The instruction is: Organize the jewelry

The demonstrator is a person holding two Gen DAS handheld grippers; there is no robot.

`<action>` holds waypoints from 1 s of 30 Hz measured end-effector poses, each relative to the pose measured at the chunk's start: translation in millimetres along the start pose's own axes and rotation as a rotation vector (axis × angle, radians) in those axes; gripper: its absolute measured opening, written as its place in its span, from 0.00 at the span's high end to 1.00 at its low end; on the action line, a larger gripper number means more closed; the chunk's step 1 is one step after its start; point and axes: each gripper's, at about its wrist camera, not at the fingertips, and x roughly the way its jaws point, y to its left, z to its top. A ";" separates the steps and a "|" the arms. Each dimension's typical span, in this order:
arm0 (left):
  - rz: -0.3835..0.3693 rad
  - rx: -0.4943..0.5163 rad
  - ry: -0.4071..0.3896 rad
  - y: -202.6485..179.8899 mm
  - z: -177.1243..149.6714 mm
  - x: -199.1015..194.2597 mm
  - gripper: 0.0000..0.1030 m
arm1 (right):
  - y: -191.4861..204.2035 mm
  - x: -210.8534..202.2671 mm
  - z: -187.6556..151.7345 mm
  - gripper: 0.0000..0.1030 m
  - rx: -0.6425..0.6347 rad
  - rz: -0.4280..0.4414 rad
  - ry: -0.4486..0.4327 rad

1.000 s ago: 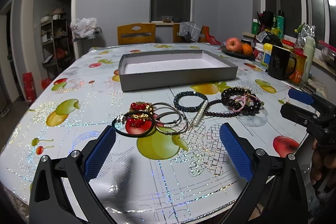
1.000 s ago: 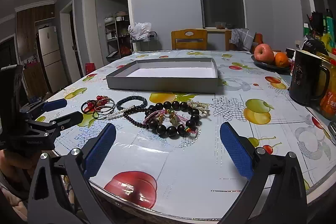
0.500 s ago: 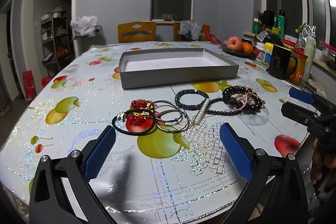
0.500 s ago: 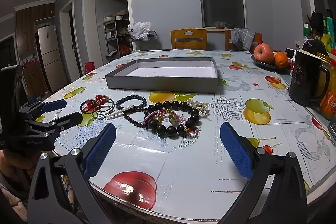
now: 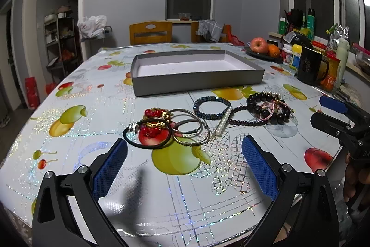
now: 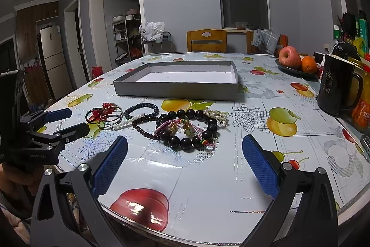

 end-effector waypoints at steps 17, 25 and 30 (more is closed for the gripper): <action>0.003 0.031 0.029 2.2 9.2 4.0 0.05 | -0.1 2.9 4.5 0.05 0.007 0.033 0.018; -0.061 0.073 0.104 4.6 30.7 15.8 0.07 | 7.8 10.7 15.9 0.15 -0.067 0.002 0.056; -0.128 0.107 0.141 -4.9 35.7 20.2 0.23 | 0.3 26.3 17.7 0.23 -0.056 0.013 0.121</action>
